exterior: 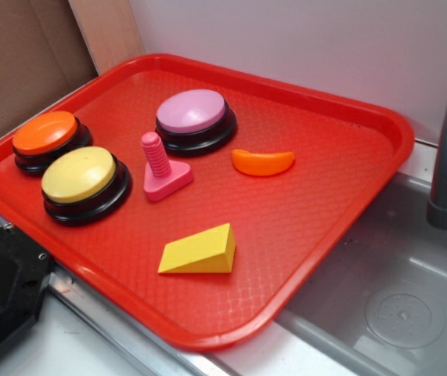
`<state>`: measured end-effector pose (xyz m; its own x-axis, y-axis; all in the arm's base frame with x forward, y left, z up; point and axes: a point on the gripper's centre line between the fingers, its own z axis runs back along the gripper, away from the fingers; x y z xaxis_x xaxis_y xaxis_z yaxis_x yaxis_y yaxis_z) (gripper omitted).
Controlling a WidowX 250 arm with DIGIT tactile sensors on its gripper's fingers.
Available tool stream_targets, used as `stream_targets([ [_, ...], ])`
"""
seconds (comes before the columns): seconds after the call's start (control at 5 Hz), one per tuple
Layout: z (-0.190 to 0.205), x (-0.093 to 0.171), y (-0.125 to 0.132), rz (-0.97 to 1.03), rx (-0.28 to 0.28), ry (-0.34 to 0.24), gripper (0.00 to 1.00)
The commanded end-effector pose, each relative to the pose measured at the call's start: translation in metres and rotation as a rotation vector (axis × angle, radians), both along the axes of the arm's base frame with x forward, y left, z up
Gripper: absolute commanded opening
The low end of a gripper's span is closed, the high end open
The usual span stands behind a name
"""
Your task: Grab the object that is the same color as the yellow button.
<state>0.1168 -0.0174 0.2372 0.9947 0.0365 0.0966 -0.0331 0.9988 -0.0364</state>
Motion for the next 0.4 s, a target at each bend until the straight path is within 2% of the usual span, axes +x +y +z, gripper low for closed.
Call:
stream_targets([
  [0.0, 0.0, 0.0, 0.0, 0.0, 0.0, 0.0, 1.0],
  [0.2, -0.007, 0.016, -0.006, -0.118, 0.032, -0.014, 1.0],
])
